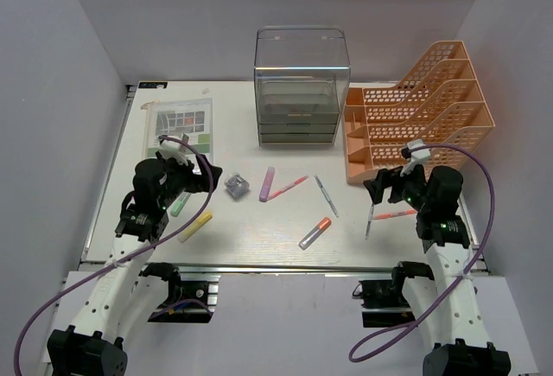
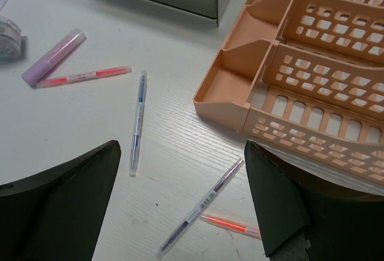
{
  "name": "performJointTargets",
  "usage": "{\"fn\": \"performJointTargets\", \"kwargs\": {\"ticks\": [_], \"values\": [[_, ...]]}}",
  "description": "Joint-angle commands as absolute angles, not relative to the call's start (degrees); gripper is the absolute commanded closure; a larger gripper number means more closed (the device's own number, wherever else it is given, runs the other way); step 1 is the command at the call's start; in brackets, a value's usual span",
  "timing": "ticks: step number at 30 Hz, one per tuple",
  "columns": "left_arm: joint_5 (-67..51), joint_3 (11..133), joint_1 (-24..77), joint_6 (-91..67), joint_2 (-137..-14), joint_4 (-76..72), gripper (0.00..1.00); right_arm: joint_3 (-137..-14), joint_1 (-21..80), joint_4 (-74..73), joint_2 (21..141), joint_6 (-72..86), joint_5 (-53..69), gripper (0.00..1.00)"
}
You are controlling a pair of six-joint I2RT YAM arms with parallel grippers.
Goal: Organize the desk
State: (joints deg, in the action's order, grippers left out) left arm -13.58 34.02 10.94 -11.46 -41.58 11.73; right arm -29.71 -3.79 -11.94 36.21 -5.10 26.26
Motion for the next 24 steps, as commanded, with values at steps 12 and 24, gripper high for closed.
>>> {"fn": "performJointTargets", "kwargs": {"ticks": [12,24], "values": [[-3.7,37.26,10.81,-13.88,-42.97,14.68,0.02,-38.13,-3.6,-24.33,39.19,-27.21,45.24,0.11],[4.22,38.85,9.93,-18.8,-46.84,16.61,0.37,-45.87,7.09,-19.69,53.42,-22.94,45.45,0.5]]}}
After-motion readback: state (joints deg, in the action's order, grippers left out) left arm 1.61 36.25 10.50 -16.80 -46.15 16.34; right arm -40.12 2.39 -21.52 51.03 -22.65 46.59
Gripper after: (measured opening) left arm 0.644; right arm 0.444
